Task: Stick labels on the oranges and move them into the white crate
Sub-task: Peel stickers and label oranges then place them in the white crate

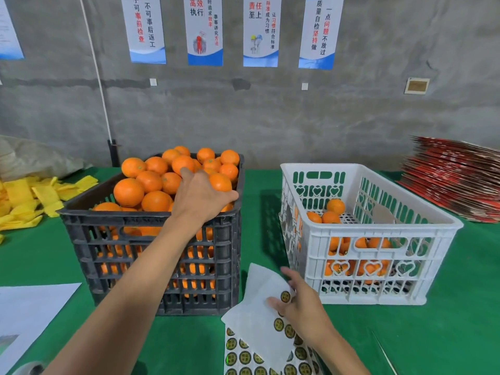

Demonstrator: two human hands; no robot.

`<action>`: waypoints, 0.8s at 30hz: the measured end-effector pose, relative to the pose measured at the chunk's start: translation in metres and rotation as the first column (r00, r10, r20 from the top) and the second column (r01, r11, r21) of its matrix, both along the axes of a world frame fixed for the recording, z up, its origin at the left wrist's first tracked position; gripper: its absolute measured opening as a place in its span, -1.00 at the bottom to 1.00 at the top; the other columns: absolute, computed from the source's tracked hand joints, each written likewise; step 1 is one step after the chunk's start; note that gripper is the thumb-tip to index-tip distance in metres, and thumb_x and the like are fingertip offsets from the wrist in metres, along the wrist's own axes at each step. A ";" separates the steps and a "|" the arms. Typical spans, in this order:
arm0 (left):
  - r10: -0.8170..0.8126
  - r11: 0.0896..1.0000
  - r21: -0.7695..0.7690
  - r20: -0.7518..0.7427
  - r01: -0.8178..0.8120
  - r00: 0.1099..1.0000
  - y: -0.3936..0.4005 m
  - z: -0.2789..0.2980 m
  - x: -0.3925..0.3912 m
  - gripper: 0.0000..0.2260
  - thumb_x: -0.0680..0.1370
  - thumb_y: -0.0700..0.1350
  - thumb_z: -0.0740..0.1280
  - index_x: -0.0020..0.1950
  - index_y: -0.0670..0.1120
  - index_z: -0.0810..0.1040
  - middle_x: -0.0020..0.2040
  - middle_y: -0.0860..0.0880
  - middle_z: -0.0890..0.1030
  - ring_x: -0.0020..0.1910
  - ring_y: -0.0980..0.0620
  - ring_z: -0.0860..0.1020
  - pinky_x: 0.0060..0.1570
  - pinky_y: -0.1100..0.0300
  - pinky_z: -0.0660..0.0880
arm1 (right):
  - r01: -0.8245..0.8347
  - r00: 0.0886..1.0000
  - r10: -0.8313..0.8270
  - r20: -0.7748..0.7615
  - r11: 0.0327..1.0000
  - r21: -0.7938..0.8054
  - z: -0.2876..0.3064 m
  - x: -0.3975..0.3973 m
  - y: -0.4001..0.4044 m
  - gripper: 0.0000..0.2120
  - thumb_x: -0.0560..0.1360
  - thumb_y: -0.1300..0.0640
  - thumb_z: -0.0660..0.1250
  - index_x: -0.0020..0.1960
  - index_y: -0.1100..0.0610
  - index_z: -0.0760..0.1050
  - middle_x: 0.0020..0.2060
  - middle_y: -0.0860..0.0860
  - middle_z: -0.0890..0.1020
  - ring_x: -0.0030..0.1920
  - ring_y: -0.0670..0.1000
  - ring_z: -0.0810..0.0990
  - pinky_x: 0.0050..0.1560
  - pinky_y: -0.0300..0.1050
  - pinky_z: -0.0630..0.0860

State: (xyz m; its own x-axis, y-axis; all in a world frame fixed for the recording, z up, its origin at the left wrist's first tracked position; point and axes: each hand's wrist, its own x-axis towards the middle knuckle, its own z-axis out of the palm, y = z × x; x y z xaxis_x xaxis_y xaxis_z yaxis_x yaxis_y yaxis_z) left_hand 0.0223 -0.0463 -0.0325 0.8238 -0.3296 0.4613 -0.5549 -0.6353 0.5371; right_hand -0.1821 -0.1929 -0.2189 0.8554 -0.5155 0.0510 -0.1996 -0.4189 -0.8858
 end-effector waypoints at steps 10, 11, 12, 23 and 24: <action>-0.004 0.999 0.032 -0.037 0.006 0.999 0.000 0.000 -0.001 -0.52 0.33 0.27 0.50 -0.08 -0.10 0.51 0.07 -0.07 0.35 -0.11 -0.11 0.46 -0.23 0.05 0.38 | 0.226 0.924 -0.152 0.352 0.958 -0.179 -0.002 0.027 0.002 -0.72 0.52 0.11 0.52 -0.11 0.01 0.38 -0.19 -0.01 0.47 -0.33 -0.10 0.48 -0.25 -0.28 0.40; -0.001 1.000 0.027 -0.034 0.002 0.999 0.000 -0.001 0.000 -0.52 0.33 0.27 0.49 -0.08 -0.09 0.51 0.08 -0.08 0.35 -0.12 -0.10 0.45 -0.25 0.06 0.36 | 0.262 0.894 -0.186 0.407 0.955 -0.139 0.002 0.030 0.006 -0.73 0.49 0.16 0.55 -0.15 0.03 0.44 -0.17 -0.03 0.51 -0.24 -0.14 0.55 -0.20 -0.35 0.43; 0.003 1.000 0.022 -0.031 -0.002 1.000 -0.001 -0.001 0.000 -0.52 0.34 0.28 0.49 -0.07 -0.09 0.51 0.10 -0.08 0.35 -0.14 -0.09 0.45 -0.26 0.07 0.36 | 0.297 0.856 -0.230 0.464 0.952 -0.077 0.005 0.033 0.009 -0.75 0.46 0.18 0.57 -0.19 0.03 0.49 -0.14 -0.07 0.56 -0.11 -0.14 0.59 -0.09 -0.37 0.45; 0.014 1.000 0.001 -0.008 -0.014 1.000 -0.002 -0.006 0.005 -0.53 0.33 0.31 0.48 -0.10 -0.04 0.46 0.14 -0.06 0.33 -0.27 0.05 0.40 -0.39 0.17 0.26 | 0.313 0.758 -0.352 0.549 0.935 0.167 -0.002 0.039 0.030 -0.58 0.63 0.41 0.21 0.38 0.06 0.54 0.52 -0.25 0.32 0.38 -0.39 0.36 0.06 -0.54 0.42; 0.014 1.000 0.000 -0.013 -0.014 1.000 -0.002 -0.006 0.005 -0.53 0.33 0.31 0.48 -0.10 -0.04 0.46 0.13 -0.07 0.34 -0.26 0.06 0.39 -0.38 0.16 0.26 | 0.297 0.832 -0.300 0.466 0.951 0.082 -0.007 0.040 0.028 -0.56 0.63 0.39 0.20 0.45 0.09 0.47 0.56 -0.24 0.21 0.39 -0.40 0.33 0.08 -0.53 0.41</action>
State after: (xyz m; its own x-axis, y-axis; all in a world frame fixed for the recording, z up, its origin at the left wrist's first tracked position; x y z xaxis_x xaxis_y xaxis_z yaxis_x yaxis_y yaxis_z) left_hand 0.0276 -0.0485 -0.0388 0.8345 -0.3177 0.4503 -0.5387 -0.6427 0.5448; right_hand -0.1424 -0.1653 -0.2259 0.5345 -0.7437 0.4015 0.1241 -0.4008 -0.9077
